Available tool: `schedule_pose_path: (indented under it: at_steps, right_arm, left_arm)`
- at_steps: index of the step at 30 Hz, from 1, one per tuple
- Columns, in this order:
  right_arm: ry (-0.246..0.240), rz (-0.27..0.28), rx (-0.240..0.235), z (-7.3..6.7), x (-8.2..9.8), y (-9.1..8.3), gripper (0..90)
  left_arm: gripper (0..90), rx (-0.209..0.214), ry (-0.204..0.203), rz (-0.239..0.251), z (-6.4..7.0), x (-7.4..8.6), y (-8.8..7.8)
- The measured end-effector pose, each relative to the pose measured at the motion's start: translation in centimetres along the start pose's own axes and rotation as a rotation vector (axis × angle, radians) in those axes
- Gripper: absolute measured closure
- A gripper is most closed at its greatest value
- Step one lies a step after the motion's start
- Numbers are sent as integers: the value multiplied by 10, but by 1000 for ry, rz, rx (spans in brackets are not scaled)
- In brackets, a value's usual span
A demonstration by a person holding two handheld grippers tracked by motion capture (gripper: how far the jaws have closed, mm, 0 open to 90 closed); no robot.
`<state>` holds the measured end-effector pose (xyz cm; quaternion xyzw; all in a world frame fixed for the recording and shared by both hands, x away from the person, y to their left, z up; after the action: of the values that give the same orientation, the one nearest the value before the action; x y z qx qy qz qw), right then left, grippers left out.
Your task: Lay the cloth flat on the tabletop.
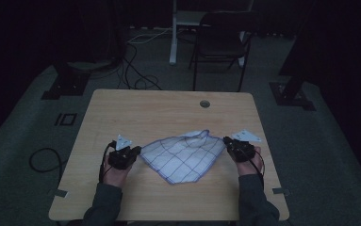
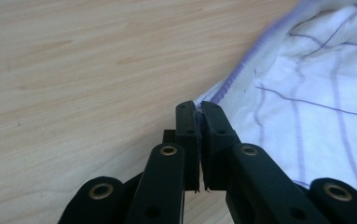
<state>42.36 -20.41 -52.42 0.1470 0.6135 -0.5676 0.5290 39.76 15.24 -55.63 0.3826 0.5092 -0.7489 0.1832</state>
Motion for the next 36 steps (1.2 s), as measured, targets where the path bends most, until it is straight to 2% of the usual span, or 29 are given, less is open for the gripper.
schedule_pose_path:
  at_steps: [9,14,18,19,20,23,25,28,36]
  right_arm:
    - [20,-19,10,7,9,0,877]
    - [23,-31,6,9,11,2,876]
    - [19,-44,-9,8,14,5,870]
    - [18,-46,-10,7,14,5,864]
    - [22,-48,-5,8,15,6,811]
    - [30,-45,4,9,16,6,727]
    - [32,-41,6,9,16,5,701]
    - [26,-42,2,7,18,4,682]
    - [20,-71,-36,-5,32,10,681]
  left_arm:
    - [874,-21,-15,-42,-7,8,7]
    - [868,-24,-6,-60,-7,10,9]
    - [779,-36,0,-50,-6,9,8]
    - [779,-34,12,-40,-3,7,5]
    - [746,-31,20,-36,-1,6,4]
    - [718,-13,55,-29,10,4,3]
    - [700,5,77,-26,17,4,3]
    - [679,41,99,-25,30,4,6]
    - [656,101,148,-52,59,14,16]
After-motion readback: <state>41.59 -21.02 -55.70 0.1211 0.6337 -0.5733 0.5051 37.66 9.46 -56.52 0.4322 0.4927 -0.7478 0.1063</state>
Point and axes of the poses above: each handheld gripper's, and its own axes: y roughly forward along the jaws, x roughly out of its underside, z roughly to its right, the point moved 9 cm from there along y, roughly forward along the jaws, and after that the axes turned 9 degrees about -y, right-handed, at the moved point
